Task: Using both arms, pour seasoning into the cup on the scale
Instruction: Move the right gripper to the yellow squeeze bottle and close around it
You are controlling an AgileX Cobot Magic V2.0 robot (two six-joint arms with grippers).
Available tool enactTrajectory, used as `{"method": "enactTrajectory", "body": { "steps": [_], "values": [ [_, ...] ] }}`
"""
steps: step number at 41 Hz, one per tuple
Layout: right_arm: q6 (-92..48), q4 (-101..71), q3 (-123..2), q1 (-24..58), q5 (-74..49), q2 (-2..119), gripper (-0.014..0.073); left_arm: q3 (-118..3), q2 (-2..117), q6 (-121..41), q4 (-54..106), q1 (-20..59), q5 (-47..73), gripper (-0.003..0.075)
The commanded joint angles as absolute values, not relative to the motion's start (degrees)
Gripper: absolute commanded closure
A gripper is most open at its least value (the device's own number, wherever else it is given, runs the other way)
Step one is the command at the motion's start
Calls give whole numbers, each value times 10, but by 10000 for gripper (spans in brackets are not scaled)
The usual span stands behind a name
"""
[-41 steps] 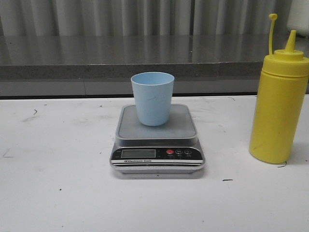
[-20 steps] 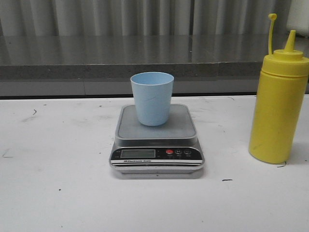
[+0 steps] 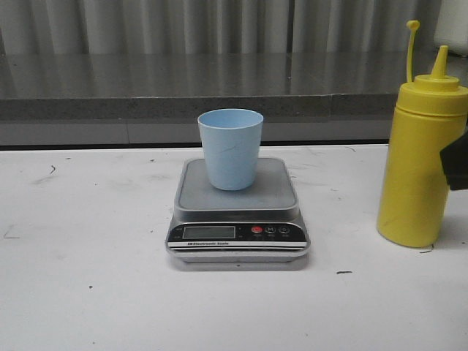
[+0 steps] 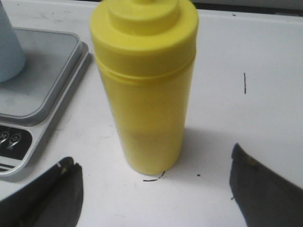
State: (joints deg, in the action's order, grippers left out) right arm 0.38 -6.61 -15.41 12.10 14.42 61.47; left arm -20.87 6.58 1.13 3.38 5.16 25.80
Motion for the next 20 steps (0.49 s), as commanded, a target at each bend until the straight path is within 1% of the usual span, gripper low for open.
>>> {"method": "enactTrajectory", "body": {
  "steps": [1, 9, 20],
  "values": [
    [4, -76, -145, 121, 289, 648, -48, -223, 71, 15, 40, 51, 209, 740],
    [4, -72, -145, 123, 345, 733, -48, -223, 71, 15, 40, 51, 209, 740],
    [19, -65, -145, 123, 478, 834, -48, -223, 71, 15, 40, 51, 209, 740]
  ]
}}
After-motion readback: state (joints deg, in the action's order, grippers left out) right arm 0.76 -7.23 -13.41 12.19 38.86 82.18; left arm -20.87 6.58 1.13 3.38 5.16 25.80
